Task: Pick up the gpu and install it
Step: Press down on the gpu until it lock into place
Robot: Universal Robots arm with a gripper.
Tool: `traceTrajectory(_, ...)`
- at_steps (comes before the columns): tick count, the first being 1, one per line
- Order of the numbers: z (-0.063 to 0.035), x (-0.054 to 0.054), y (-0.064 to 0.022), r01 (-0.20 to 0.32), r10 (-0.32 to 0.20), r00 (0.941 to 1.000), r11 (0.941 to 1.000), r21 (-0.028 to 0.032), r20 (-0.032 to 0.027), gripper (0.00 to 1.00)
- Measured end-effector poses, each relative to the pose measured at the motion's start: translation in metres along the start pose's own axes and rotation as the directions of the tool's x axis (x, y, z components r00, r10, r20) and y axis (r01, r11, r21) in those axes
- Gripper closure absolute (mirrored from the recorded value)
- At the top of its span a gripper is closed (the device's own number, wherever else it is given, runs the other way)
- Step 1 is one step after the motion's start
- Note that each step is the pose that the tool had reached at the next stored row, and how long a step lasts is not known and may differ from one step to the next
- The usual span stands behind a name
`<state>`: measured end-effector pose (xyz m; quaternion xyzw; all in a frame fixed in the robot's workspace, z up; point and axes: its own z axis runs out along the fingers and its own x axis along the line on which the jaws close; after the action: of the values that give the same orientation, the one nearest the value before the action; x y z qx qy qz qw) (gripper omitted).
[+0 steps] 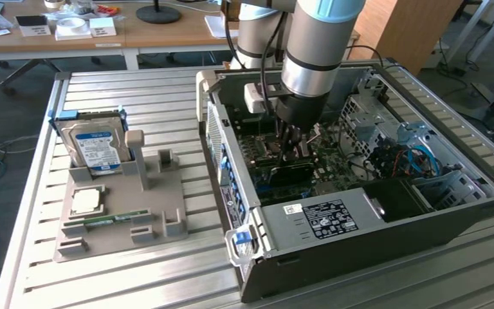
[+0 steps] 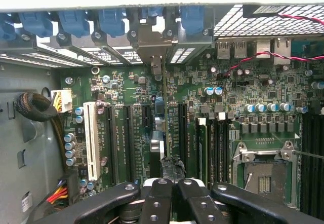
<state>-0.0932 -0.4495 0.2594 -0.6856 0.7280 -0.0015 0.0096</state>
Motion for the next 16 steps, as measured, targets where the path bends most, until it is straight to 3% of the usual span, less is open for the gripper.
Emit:
traceTrajectory(10,-0.0011,-0.0001,0.0,0.0,0.0,1.0,1.0,0.0004,0.0013,0.89)
traceTrajectory(16,-0.0099,-0.0001,-0.0004,0.0,0.0,1.0,1.0,0.0001,0.0002,0.89)
